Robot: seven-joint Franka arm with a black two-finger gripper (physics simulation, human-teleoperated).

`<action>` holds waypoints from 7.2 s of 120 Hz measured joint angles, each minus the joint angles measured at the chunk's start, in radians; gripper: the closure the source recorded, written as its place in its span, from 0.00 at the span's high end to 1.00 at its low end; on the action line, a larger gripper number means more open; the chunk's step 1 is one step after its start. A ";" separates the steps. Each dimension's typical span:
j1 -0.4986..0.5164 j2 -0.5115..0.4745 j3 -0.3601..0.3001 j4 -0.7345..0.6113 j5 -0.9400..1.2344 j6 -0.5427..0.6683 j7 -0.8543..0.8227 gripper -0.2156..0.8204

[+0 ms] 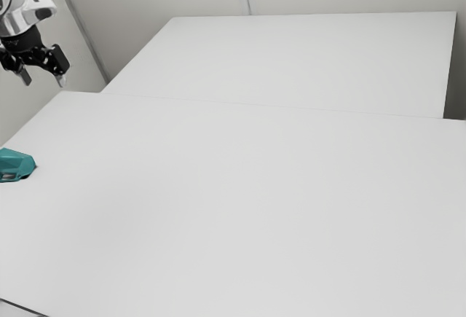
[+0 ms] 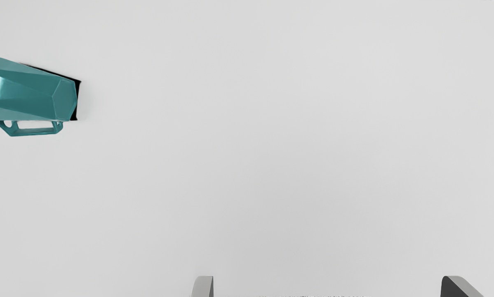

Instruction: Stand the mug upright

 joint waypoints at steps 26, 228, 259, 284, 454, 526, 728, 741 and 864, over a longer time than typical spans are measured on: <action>0.347 0.047 0.001 -0.011 -0.157 -0.023 0.089 0.79; 0.943 1.127 -0.045 0.870 -1.005 -0.134 1.310 0.79; 0.943 1.149 -0.071 0.870 -1.064 -0.081 1.350 0.79; 0.946 1.165 -0.077 0.869 -1.095 -0.058 1.372 0.79; 0.928 1.208 -0.135 0.803 -1.194 0.021 1.419 0.79; 0.849 1.149 -0.176 0.804 -1.196 0.022 1.425 0.12; -0.081 -0.015 -0.217 -0.606 -0.037 0.703 -0.176 0.03; -0.096 -0.006 -0.232 -0.619 -0.033 0.704 -0.289 0.04; -0.086 0.071 -0.260 -0.619 -0.040 0.720 -0.793 0.50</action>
